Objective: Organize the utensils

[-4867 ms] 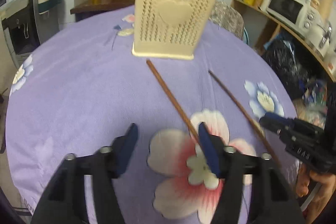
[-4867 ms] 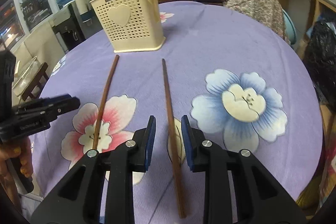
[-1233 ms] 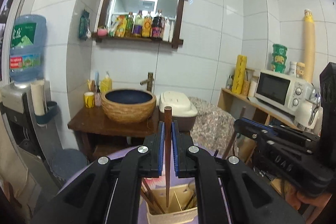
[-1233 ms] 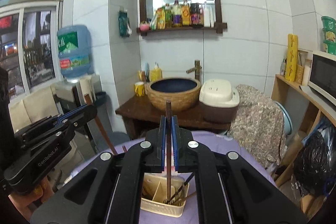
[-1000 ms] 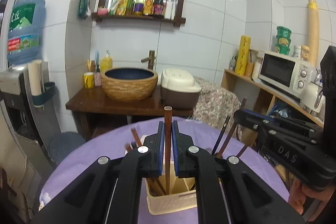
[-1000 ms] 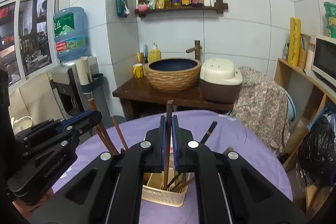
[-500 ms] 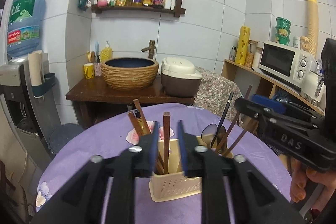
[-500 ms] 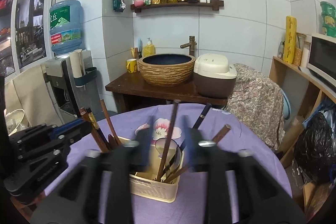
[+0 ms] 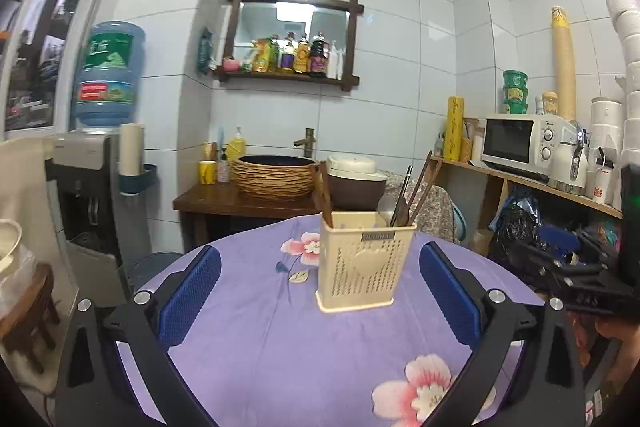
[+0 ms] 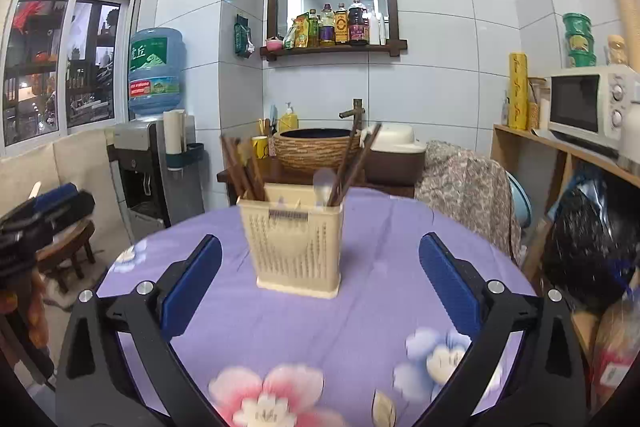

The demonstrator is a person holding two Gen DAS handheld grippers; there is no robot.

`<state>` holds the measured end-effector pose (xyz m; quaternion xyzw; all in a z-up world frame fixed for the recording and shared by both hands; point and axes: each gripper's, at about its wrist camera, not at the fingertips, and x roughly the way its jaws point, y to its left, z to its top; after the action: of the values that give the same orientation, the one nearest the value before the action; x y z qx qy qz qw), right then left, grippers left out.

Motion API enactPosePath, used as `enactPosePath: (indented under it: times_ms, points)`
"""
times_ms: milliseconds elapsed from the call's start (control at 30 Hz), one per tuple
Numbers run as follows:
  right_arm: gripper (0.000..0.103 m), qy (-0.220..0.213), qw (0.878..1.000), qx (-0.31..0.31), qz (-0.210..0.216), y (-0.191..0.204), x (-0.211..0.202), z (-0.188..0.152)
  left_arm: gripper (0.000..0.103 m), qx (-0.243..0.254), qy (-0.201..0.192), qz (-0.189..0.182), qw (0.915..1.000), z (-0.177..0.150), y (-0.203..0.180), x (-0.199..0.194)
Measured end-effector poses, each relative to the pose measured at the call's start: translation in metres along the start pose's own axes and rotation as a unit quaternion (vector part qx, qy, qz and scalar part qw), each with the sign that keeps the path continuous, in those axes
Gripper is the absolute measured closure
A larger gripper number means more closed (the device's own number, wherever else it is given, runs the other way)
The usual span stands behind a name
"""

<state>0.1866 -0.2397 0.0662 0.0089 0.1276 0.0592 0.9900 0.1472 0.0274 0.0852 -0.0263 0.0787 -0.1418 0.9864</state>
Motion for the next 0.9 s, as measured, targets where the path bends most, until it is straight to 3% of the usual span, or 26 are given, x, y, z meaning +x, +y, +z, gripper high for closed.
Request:
enactPosePath:
  times_ms: [167,367,533,733,900]
  points:
    - [0.006,0.014,1.000,-0.020,-0.006,0.016,-0.051,-0.063,0.005,-0.006,0.007,0.021,0.9997,-0.043,-0.007,-0.041]
    - [0.006,-0.022,0.999,-0.036,-0.012,0.046,-0.119,-0.112,0.005,0.009,0.010,0.031,0.9994,-0.086,-0.023,-0.083]
    - [0.006,-0.028,0.999,-0.031,-0.006,0.059,-0.142,-0.122,0.005,0.050,0.007,0.037,0.9980,-0.102,-0.037,-0.106]
    - [0.006,-0.042,0.997,-0.060,-0.020,0.068,-0.153,-0.120,0.005,0.047,0.004,0.026,0.9986,-0.108,-0.041,-0.115]
    - [0.006,-0.042,0.997,-0.067,-0.025,0.070,-0.154,-0.119,0.005,0.044,-0.008,0.039,0.9982,-0.108,-0.036,-0.119]
